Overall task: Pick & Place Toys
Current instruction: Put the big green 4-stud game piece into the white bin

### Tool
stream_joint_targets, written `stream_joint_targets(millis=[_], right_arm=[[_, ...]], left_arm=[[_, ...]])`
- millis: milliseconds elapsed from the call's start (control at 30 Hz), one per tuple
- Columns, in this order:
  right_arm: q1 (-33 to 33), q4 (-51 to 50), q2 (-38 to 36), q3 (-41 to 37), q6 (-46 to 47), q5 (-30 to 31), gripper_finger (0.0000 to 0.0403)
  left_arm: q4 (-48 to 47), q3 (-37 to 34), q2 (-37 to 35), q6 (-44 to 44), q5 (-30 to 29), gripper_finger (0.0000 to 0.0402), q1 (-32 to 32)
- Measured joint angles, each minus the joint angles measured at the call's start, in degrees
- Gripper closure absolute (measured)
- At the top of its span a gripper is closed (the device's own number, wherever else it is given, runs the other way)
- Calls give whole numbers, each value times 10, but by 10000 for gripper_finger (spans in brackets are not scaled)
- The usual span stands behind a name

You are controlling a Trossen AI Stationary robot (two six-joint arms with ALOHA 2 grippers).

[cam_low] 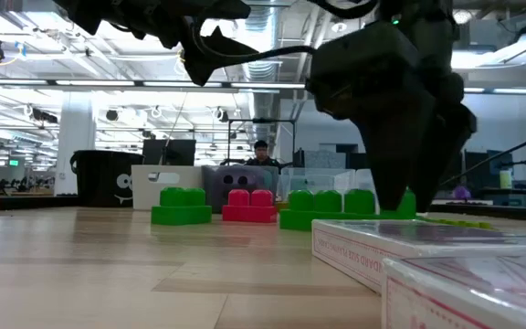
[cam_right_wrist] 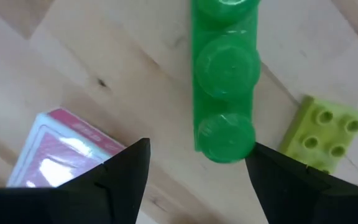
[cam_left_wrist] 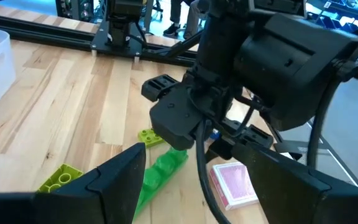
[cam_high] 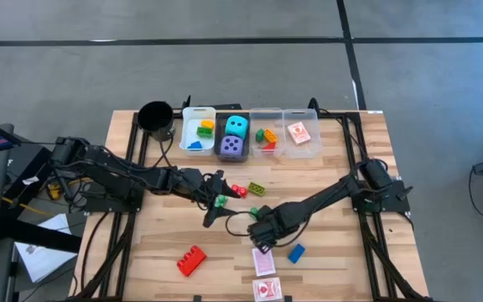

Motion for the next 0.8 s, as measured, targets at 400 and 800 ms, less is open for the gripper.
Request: stream_joint_targets(millis=[400,800], right_arm=[[-36,6,6,0,-36,12,146],[-37,41,37,2,-64,-30,147]], left_arm=[[0,0,0,-26,-2,133,0],[-4,0,0,-26,-2,133,0]])
